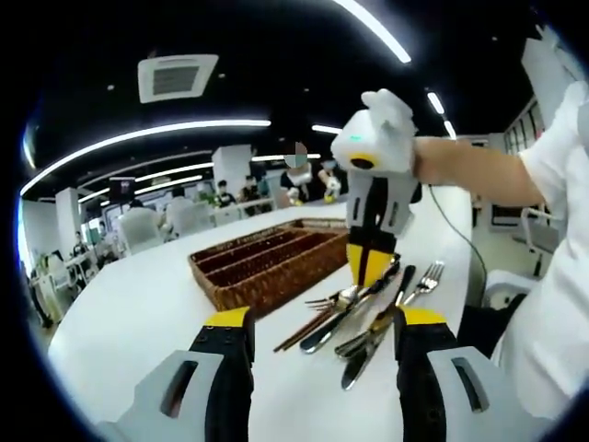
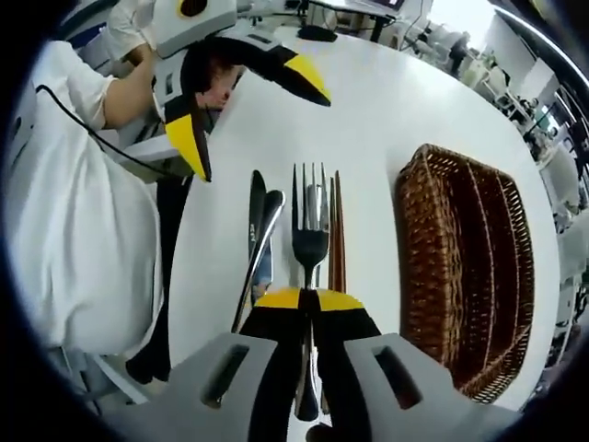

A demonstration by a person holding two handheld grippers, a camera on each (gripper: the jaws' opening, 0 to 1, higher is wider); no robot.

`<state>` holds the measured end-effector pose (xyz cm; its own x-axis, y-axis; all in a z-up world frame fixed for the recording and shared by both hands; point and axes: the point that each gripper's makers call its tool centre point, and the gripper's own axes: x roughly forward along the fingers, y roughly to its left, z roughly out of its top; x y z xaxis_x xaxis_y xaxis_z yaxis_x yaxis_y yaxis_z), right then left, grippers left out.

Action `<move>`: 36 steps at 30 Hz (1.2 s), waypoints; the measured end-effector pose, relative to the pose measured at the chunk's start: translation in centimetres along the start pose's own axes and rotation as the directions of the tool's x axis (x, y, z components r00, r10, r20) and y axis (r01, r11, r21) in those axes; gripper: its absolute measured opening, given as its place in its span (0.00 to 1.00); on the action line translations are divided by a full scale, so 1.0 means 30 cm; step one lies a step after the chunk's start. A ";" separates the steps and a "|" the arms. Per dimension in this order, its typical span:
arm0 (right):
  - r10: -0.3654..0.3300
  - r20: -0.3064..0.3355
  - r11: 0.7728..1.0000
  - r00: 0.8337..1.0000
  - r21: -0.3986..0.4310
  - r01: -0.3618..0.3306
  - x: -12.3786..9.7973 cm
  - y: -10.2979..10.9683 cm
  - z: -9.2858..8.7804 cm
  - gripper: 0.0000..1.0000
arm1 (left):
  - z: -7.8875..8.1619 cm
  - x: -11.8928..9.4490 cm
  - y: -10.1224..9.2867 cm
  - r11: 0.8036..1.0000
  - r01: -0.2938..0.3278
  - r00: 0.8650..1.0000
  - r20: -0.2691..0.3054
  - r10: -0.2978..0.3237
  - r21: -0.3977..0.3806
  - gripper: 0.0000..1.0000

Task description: Arrange the knives, forks, and spoons in their matching storage slots by inserting each utensil handle-first until every utensil is classified and aligned in the correct compartment

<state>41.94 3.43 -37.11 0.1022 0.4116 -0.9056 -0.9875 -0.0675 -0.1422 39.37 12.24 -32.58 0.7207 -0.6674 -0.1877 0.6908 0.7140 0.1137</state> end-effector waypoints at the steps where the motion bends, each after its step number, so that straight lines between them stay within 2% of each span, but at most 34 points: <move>1: -0.002 -0.002 1.000 1.000 0.000 0.002 -0.002 -0.001 0.000 0.01 | 0.000 0.000 0.000 1.000 0.000 1.000 0.000 0.000 0.000 0.61; 6: -0.011 -0.028 1.000 1.000 0.007 0.011 -0.031 -0.021 -0.009 0.02 | 0.001 0.006 -0.004 1.000 0.003 1.000 0.005 -0.003 0.000 0.62; 15: -0.025 -0.039 1.000 0.999 0.013 0.026 -0.113 -0.075 -0.009 0.02 | 0.007 0.022 -0.026 1.000 0.014 1.000 0.014 -0.014 0.002 0.63; 23: -0.064 -0.058 0.998 0.996 0.025 0.066 -0.188 -0.191 -0.004 0.02 | 0.013 0.033 -0.034 1.000 0.019 1.000 0.016 -0.019 0.001 0.66; 25: -0.071 -0.066 0.997 0.995 0.026 0.073 -0.190 -0.191 -0.012 0.02 | 0.015 0.035 -0.035 1.000 0.016 1.000 0.016 -0.016 0.004 0.67; 29: -0.077 -0.083 0.996 0.994 0.037 0.080 -0.203 -0.249 -0.020 0.02 | 0.023 0.040 -0.025 1.000 -0.008 1.000 0.019 0.008 0.011 0.73; 33: -0.083 -0.096 0.995 0.992 0.047 0.088 -0.214 -0.303 -0.025 0.02 | 0.028 0.040 -0.026 1.000 -0.007 1.000 0.016 0.007 0.005 0.73; 36: -0.088 -0.101 0.994 0.991 0.053 0.093 -0.211 -0.303 -0.029 0.02 | 0.025 0.043 -0.030 1.000 -0.003 1.000 0.007 0.003 -0.005 0.76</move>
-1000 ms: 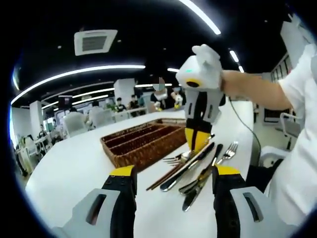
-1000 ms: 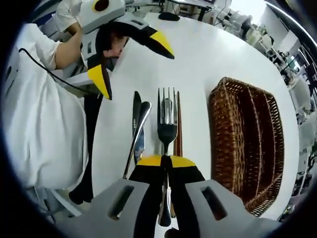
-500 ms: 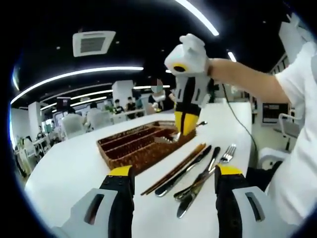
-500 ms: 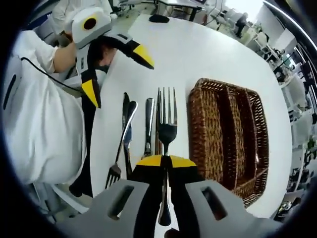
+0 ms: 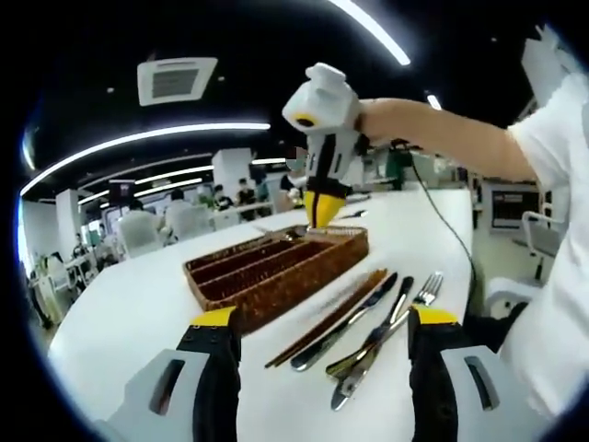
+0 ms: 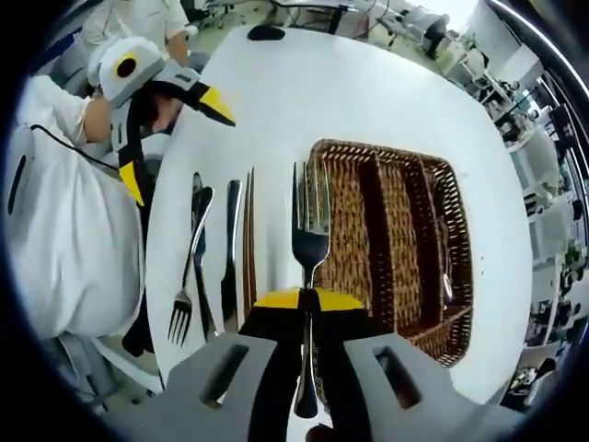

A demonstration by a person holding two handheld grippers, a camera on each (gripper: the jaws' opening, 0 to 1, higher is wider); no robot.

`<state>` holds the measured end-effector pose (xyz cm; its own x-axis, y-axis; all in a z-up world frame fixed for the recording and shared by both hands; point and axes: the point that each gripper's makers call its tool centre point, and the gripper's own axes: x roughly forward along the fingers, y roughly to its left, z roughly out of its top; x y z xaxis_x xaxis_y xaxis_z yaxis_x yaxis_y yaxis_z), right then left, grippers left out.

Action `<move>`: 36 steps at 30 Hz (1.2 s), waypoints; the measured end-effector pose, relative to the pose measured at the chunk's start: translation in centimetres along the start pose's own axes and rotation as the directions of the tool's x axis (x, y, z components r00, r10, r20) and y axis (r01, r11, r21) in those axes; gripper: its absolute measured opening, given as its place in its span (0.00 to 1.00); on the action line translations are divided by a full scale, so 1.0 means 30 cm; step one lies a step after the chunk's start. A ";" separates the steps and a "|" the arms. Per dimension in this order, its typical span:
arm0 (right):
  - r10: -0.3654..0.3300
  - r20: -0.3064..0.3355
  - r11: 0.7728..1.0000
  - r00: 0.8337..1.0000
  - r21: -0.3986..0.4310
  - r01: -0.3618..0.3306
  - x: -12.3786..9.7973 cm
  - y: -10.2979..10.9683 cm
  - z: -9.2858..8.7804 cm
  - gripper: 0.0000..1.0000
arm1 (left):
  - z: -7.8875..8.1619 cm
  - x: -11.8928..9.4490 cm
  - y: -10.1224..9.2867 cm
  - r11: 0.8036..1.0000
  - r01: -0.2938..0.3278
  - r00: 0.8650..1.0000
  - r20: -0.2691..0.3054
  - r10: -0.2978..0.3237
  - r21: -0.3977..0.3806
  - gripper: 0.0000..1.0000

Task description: Arrange the knives, forks, and spoons in their matching storage slots by inserting each utensil handle-first until every utensil is classified and aligned in the correct compartment

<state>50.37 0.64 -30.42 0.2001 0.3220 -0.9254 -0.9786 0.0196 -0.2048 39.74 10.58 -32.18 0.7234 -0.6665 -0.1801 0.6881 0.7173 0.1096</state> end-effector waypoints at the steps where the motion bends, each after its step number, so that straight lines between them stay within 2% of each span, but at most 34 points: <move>1: -0.004 -0.002 1.000 1.000 0.000 0.004 0.000 -0.012 0.001 0.02 | -0.001 0.001 -0.001 1.000 0.001 1.000 -0.002 -0.001 -0.005 0.78; 5: -0.007 -0.011 1.000 1.000 0.013 0.007 0.004 -0.077 0.005 0.02 | 0.005 0.009 -0.008 1.000 0.006 1.000 0.002 -0.006 -0.024 0.81; 10: -0.016 -0.035 1.000 0.999 0.009 0.017 0.016 -0.124 0.005 0.02 | 0.008 0.017 -0.007 1.000 0.006 1.000 0.005 -0.006 -0.027 0.82; 17: -0.005 -0.038 1.000 0.999 0.026 0.006 0.053 -0.177 0.007 0.02 | 0.000 0.034 -0.012 0.999 0.017 1.000 -0.002 -0.017 -0.041 0.82; 21: 0.008 -0.029 1.000 1.000 0.029 -0.007 0.072 -0.224 0.028 0.02 | -0.004 0.043 -0.014 0.999 0.021 1.000 -0.006 -0.022 -0.045 0.82; 23: 0.015 -0.041 1.000 0.999 0.018 -0.015 0.091 -0.222 0.031 0.02 | -0.011 0.049 -0.014 0.998 0.027 1.000 -0.013 -0.028 -0.055 0.82; 25: 0.015 -0.053 1.000 0.998 0.004 -0.015 0.104 -0.238 0.034 0.02 | -0.011 0.050 -0.012 0.998 0.027 1.000 -0.015 -0.027 -0.055 0.82; 26: 0.015 -0.057 1.000 0.998 -0.002 -0.015 0.112 -0.272 0.044 0.02 | -0.012 0.051 -0.011 0.998 0.027 0.999 -0.016 -0.028 -0.057 0.82; 30: 0.024 -0.060 1.000 0.998 -0.005 -0.024 0.140 -0.296 0.054 0.02 | -0.011 0.057 -0.004 0.998 0.026 1.000 -0.016 -0.027 -0.064 0.82; 36: 0.030 -0.091 0.999 0.995 -0.018 -0.032 0.217 -0.331 0.032 0.02 | -0.025 0.070 0.003 0.997 0.028 0.999 -0.030 -0.031 -0.076 0.82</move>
<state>61.33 3.46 -34.10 0.1744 0.2350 -0.9562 -0.9834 -0.0080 -0.1813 41.27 9.40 -33.27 0.6998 -0.6818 -0.2131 0.7022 0.7114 0.0300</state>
